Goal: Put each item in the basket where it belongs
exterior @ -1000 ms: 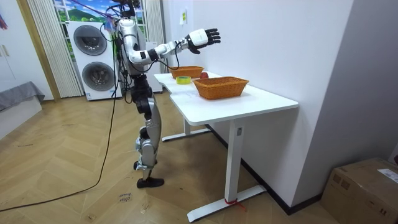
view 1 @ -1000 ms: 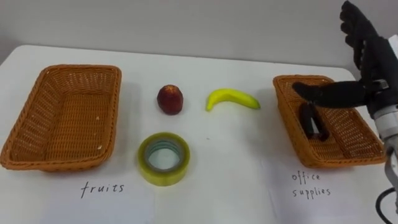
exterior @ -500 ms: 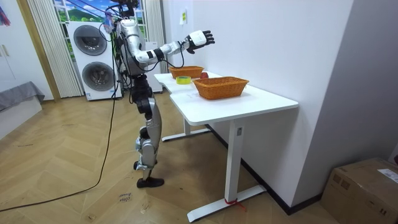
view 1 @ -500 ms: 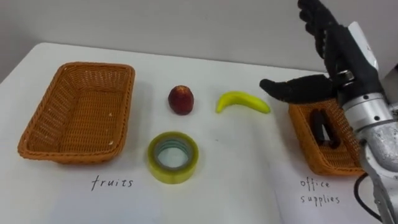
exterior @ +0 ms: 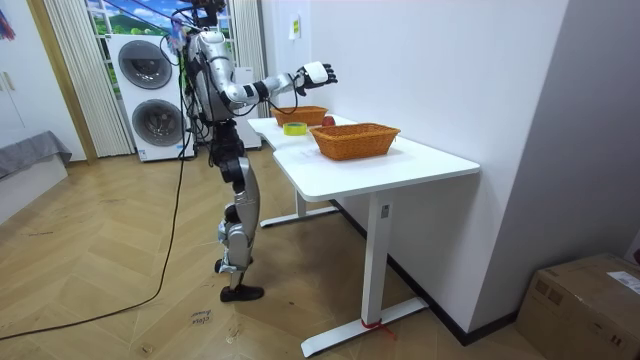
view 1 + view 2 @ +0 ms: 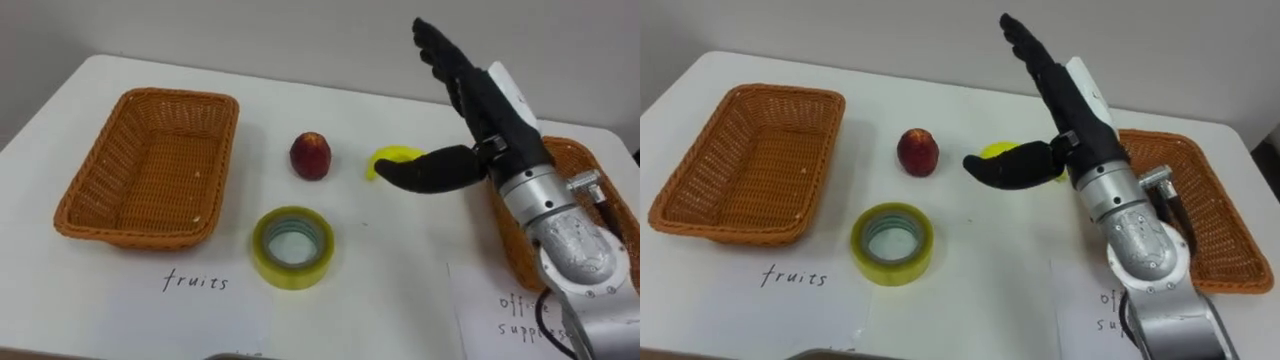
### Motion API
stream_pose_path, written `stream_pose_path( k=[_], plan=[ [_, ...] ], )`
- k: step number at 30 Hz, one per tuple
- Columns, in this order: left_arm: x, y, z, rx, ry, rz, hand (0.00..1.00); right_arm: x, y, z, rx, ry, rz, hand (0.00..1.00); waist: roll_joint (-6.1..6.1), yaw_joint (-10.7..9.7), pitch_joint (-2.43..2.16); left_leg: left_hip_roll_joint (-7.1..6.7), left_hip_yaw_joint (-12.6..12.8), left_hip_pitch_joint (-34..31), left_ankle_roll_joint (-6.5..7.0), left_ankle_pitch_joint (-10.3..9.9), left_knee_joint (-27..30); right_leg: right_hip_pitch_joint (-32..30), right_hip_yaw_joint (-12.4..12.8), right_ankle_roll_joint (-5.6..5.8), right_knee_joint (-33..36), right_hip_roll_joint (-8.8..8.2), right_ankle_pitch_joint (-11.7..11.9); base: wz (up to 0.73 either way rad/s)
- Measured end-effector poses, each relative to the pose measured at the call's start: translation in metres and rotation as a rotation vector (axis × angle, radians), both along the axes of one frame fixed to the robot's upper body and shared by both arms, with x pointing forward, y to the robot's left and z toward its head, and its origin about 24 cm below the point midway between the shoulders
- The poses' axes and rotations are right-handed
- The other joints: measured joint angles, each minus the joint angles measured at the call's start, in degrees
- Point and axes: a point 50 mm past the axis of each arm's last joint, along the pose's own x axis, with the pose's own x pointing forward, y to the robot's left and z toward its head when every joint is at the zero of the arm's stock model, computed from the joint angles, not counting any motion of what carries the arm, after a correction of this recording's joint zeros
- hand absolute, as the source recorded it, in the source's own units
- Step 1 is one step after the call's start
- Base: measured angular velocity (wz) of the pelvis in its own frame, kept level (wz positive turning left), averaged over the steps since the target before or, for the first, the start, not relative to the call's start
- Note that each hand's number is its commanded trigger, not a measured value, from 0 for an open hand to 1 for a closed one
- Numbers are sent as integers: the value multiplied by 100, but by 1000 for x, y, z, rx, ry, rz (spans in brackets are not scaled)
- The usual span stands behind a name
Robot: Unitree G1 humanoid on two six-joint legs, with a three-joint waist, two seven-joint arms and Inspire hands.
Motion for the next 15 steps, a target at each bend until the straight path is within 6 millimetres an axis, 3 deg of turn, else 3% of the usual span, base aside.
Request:
stream_pose_path(
  k=[5,11,15],
  plan=[
    [-1,-1,0,-1,10,-21,0,-1,6,-2,-26,-4,12,0,-7,117,-5,-26,-89,-55,10,8,35,-18,-59,8,4,-30,-5,7],
    [3,-4,0,-7,-5,-43,0,-6,30,-13,-56,37,115,0,-73,310,-44,-59,-171,-101,27,34,44,-68,-156,9,8,-65,-5,5],
    [-1,-4,0,-10,8,-39,0,-2,39,-7,-58,13,152,0,-128,356,-20,-63,-184,-87,27,39,62,-33,-180,9,6,-69,-5,3]
  ],
)
